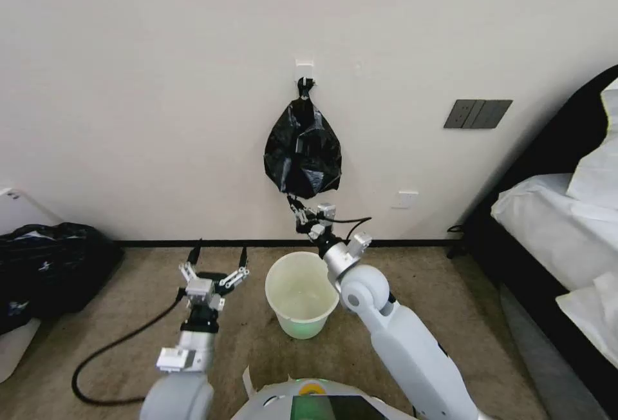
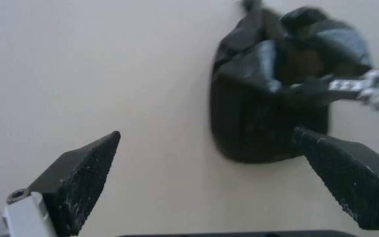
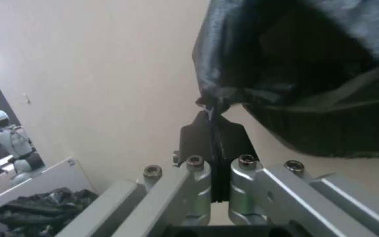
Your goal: Place a trash bag onto the trash bin.
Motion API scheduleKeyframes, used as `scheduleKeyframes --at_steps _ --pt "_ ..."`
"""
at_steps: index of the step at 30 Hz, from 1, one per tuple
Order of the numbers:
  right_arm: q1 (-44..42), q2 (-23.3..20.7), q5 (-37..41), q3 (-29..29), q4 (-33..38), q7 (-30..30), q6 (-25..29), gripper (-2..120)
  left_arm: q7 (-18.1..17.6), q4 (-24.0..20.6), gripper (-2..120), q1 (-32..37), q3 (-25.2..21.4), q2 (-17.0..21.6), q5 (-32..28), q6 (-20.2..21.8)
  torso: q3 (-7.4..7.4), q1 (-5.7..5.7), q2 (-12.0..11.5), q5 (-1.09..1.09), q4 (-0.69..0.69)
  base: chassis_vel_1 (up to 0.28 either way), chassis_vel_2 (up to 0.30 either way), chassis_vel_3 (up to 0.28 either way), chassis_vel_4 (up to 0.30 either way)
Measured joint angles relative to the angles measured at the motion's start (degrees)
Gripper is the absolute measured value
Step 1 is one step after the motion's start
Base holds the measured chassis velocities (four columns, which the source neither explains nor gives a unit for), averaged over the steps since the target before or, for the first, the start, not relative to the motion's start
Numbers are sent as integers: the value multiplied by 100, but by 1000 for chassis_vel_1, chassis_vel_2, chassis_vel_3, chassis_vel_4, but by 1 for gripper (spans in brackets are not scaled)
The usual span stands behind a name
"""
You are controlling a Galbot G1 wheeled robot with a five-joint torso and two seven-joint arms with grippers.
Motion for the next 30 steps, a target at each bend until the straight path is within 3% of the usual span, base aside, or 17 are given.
scheduleKeyframes --at_steps 1,4,6,8,9,10,13,14,17,18,23,24,27,28,30 --pt "0 0 0 0 0 0 0 0 0 0 100 0 0 0 0 0 0 0 0 0 0 0 0 0 0" --pt "89 6 -318 -9 -100 -3 6 0 -3 -60 100 -396 3 697 -358 296 0 0 0 0 -2 0 0 0 0" --pt "108 11 -415 -16 -128 -8 10 0 -3 -59 100 -547 4 913 -468 377 0 0 0 -2 0 0 0 0 0" --pt "131 33 -604 -28 -187 -19 32 0 -37 -24 100 -1039 1 1575 -851 653 0 0 0 -1 -2 0 0 0 0" --pt "131 33 -604 -28 -187 -19 32 0 -37 -24 100 -1039 1 1575 -851 653 0 0 0 -1 -2 0 0 0 0" --pt "132 39 -661 -32 -207 -24 43 0 -48 1 100 -1226 11 1828 -1002 751 0 0 0 -1 -1 0 0 0 0" --pt "124 88 -794 -35 -288 -36 86 0 -54 242 100 -2090 135 2828 -1407 960 0 0 0 0 -4 0 0 0 0" --pt "124 88 -794 -35 -288 -36 86 0 -54 242 100 -2090 135 2828 -1407 960 0 0 0 0 -4 0 0 0 0" --pt "126 163 -843 -35 -341 -40 103 0 -45 512 100 -2827 456 3500 -1667 1040 0 0 0 -1 -1 0 0 0 0" --pt "126 163 -843 -35 -341 -40 103 0 -45 512 100 -2827 456 3500 -1667 1040 0 0 0 -1 -1 0 0 0 0" --pt "174 228 -913 -50 -388 -47 112 0 22 901 100 -4175 1452 4307 -1910 1089 0 0 0 0 -1 0 0 0 0" --pt "174 228 -913 -50 -388 -47 112 0 22 901 100 -4175 1452 4307 -1910 1089 0 0 0 0 -1 0 0 0 0" --pt "185 232 -951 -45 -418 -60 135 0 61 1150 100 -5135 2221 4635 -2003 1118 0 0 0 1 -1 0 0 0 0" --pt "185 232 -951 -45 -418 -60 135 0 61 1150 100 -5135 2221 4635 -2003 1118 0 0 0 1 -1 0 0 0 0" --pt "181 230 -981 -32 -433 -76 153 0 90 1309 100 -5703 2726 4731 -2073 1171 0 0 -1 0 0 0 0 0 0"
